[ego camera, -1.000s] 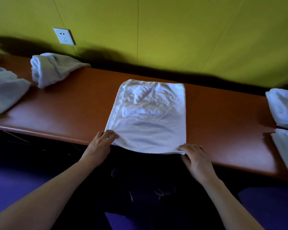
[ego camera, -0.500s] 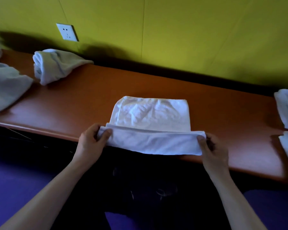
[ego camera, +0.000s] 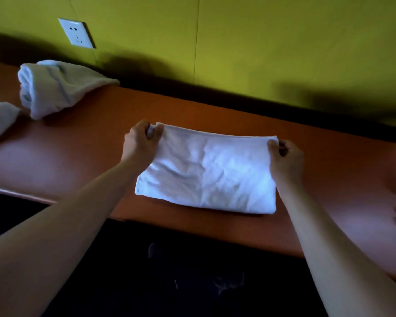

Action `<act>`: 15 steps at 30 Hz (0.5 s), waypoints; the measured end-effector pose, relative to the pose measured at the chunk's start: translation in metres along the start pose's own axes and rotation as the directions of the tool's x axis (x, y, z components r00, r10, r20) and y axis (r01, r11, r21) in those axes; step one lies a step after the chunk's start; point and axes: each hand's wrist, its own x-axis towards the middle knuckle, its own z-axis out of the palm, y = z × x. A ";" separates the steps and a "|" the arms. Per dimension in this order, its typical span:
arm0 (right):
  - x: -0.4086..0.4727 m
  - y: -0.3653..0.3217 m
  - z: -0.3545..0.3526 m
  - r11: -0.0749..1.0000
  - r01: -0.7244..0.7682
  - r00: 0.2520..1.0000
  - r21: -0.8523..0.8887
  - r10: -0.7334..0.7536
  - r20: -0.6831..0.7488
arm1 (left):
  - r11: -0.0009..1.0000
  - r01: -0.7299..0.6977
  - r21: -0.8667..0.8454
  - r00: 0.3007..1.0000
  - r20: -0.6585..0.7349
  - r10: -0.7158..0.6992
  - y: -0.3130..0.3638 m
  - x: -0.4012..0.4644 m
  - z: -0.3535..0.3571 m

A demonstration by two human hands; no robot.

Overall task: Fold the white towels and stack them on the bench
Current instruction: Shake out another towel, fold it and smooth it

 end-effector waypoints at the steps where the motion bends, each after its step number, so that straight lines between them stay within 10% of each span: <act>1: 0.005 0.005 0.007 1.000 -0.002 1.000 -0.024 0.002 0.009 | 1.000 0.015 0.009 1.000 0.011 -0.015 -0.003 0.006 0.006; 5: 0.001 0.017 0.025 0.976 0.007 1.000 -0.216 -0.010 -0.013 | 0.955 -0.005 0.297 0.997 0.071 -0.017 -0.016 -0.001 0.027; 10: -0.025 0.023 0.036 0.744 0.551 0.826 -0.378 -0.424 0.372 | 0.702 -0.509 0.497 0.859 0.246 0.449 -0.042 -0.080 0.053; 15: -0.035 0.034 0.039 0.707 0.563 0.741 -0.428 -0.203 0.640 | 0.714 -0.484 0.507 0.864 0.404 0.299 -0.057 -0.101 0.061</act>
